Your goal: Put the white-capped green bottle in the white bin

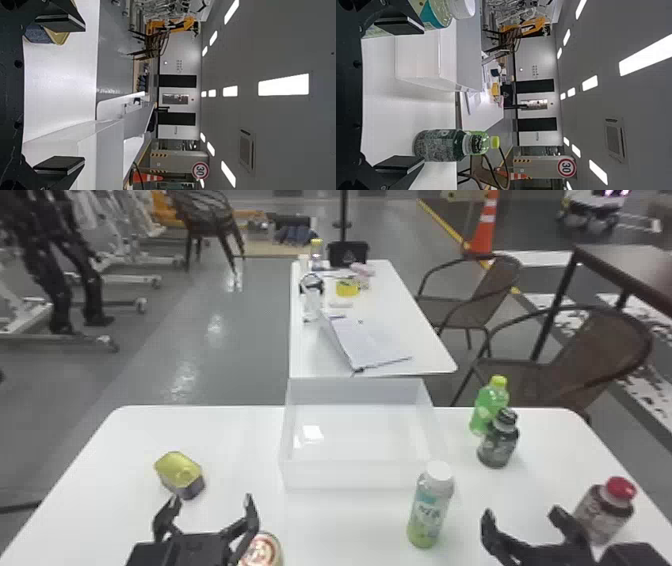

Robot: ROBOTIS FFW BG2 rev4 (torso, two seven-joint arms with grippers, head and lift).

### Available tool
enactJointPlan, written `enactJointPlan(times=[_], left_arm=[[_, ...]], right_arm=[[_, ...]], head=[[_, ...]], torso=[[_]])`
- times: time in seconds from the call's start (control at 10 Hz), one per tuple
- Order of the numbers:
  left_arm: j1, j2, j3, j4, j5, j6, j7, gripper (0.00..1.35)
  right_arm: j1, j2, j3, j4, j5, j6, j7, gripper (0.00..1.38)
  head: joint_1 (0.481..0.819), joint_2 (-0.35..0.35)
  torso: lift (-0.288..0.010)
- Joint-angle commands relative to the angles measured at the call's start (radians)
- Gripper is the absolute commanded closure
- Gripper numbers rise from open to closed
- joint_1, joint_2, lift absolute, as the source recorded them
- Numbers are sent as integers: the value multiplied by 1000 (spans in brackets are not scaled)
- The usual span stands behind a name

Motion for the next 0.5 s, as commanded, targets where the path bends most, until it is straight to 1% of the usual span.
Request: enactJointPlan(times=[0.0,0.4], left_arm=[[0,-3,0,0,0,0,0,125],[0,-3,2,2,-2,-6,1,125]], right_arm=[[-1,0,0,1,-1,0,2,144],[-3,-2,0,1,-3,0,8,144]], head=[[549,0],[549,0]], torso=[[-100],[-100]])
